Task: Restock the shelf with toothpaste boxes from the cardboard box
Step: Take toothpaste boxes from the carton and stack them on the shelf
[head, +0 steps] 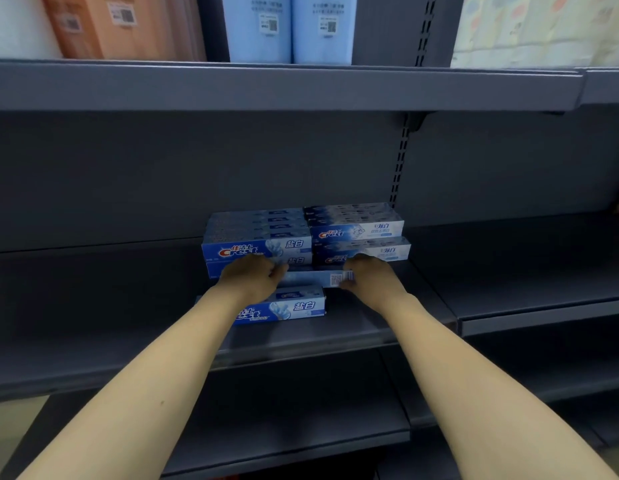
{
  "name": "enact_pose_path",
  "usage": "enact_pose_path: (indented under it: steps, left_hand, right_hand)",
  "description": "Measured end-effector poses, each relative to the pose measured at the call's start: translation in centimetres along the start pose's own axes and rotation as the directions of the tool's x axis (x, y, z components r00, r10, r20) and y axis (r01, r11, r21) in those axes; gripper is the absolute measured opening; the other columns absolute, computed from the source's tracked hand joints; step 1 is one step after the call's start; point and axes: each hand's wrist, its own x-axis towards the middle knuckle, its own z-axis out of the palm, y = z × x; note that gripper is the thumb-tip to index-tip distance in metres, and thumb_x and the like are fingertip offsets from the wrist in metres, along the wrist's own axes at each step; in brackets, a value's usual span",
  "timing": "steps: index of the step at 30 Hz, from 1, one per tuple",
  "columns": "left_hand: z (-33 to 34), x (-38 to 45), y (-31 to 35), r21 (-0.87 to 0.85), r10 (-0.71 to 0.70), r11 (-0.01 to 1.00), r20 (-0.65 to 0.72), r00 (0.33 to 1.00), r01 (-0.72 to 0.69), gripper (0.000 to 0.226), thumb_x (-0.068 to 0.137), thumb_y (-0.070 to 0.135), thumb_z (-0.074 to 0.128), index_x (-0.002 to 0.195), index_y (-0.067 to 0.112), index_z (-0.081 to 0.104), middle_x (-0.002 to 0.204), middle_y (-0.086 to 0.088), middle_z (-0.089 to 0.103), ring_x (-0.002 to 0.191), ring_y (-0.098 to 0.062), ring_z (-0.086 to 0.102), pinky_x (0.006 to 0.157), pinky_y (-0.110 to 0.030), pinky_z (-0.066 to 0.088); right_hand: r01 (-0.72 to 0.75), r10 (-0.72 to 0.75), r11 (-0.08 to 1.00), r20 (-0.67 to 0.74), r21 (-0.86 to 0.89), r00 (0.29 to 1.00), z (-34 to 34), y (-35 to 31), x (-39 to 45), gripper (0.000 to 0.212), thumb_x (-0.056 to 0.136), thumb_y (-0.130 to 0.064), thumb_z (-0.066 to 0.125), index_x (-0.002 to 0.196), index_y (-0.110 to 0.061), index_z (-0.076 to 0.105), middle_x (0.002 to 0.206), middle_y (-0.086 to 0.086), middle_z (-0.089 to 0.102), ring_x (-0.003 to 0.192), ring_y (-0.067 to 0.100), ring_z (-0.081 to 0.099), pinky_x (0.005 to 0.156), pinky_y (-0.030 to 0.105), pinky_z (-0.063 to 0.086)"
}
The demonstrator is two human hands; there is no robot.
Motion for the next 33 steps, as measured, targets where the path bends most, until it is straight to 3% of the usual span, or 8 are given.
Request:
enact_pose_path:
  steps: [3,7,11,17,20,23,26,33]
  left_hand:
    - [0.0,0.0,-0.1,0.037,-0.019,0.999,0.010,1.000,0.018,0.057,0.101,0.048,0.025,0.106,0.005,0.061,0.078,-0.008,0.060,0.082,-0.026,0.059,0.072,-0.032,0.042]
    - [-0.2,0.4,-0.3,0.056,-0.009,0.998,0.048,0.999,0.007,0.051,0.100,0.047,0.028,0.106,0.008,0.061,0.084,-0.012,0.061,0.087,-0.028,0.060,0.077,-0.032,0.045]
    - [-0.4,1.5,-1.1,0.035,0.018,0.999,0.063,0.998,-0.020,0.028,0.100,0.030,0.038,0.098,0.013,0.059,0.106,-0.013,0.062,0.088,-0.025,0.056,0.075,-0.032,0.043]
    - [-0.1,2.3,-1.5,0.057,0.059,0.996,0.133,0.989,-0.067,0.035,0.098,0.025,0.047,0.132,0.018,0.052,0.136,-0.011,0.050,0.120,-0.030,0.050,0.099,-0.038,0.043]
    - [0.1,2.3,-1.8,0.051,0.061,0.996,0.138,0.989,-0.069,0.040,0.097,0.024,0.048,0.137,0.020,0.048,0.140,-0.010,0.046,0.124,-0.030,0.047,0.102,-0.038,0.040]
    - [0.3,2.0,-2.0,0.049,0.047,0.997,0.134,0.990,-0.054,0.047,0.097,0.021,0.048,0.143,0.019,0.038,0.147,-0.009,0.037,0.133,-0.028,0.037,0.109,-0.036,0.033]
    - [0.0,1.6,-2.5,0.070,0.040,0.997,0.075,0.996,-0.046,0.054,0.097,0.013,0.047,0.147,0.024,0.030,0.153,-0.005,0.027,0.139,-0.026,0.028,0.113,-0.036,0.026]
    - [-0.6,0.5,-4.6,0.021,-0.106,0.994,0.004,0.994,0.106,0.048,0.098,0.033,0.046,0.144,0.024,0.037,0.149,-0.003,0.035,0.129,-0.026,0.043,0.103,-0.037,0.039]
  right_hand:
    - [0.045,-0.044,0.999,0.044,-0.009,0.998,-0.5,0.6,-0.5,0.028,0.097,-0.029,0.046,0.110,-0.013,0.065,0.118,0.006,0.058,0.106,0.024,0.055,0.086,0.033,0.047]
    - [0.058,-0.055,0.998,0.066,-0.035,0.996,-1.5,1.5,-0.9,0.032,0.100,-0.023,0.036,0.120,-0.013,0.060,0.126,0.006,0.054,0.119,0.024,0.046,0.090,0.036,0.047]
    - [-0.001,0.007,0.999,0.130,-0.051,0.991,-2.7,1.9,-0.5,0.045,0.101,-0.018,0.035,0.146,-0.017,0.033,0.150,0.007,0.033,0.138,0.024,0.028,0.107,0.036,0.035]
    - [0.006,0.008,0.999,0.337,-0.040,0.941,-2.6,1.0,0.3,0.063,0.101,-0.032,0.040,0.152,-0.016,0.008,0.157,0.007,0.019,0.141,0.027,0.026,0.112,0.036,0.030]
    - [0.041,-0.010,0.996,0.365,-0.078,0.931,-2.0,0.2,0.5,0.058,0.100,-0.029,0.041,0.151,-0.013,0.018,0.152,0.012,0.027,0.134,0.029,0.034,0.106,0.034,0.034]
    - [0.060,-0.035,0.995,0.286,-0.081,0.958,-1.4,0.0,0.9,0.051,0.095,-0.028,0.052,0.142,-0.012,0.037,0.137,0.012,0.040,0.123,0.028,0.041,0.097,0.034,0.039]
    - [0.109,-0.082,0.986,0.198,-0.130,0.977,-1.5,-0.2,1.3,0.058,0.086,-0.032,0.064,0.138,-0.020,0.040,0.136,0.005,0.040,0.123,0.026,0.042,0.092,0.034,0.042]
    - [0.246,-0.235,0.964,0.109,-0.101,0.966,-0.1,-2.8,2.7,0.054,0.086,-0.021,0.065,0.135,-0.016,0.044,0.135,0.007,0.040,0.120,0.029,0.047,0.091,0.034,0.046]
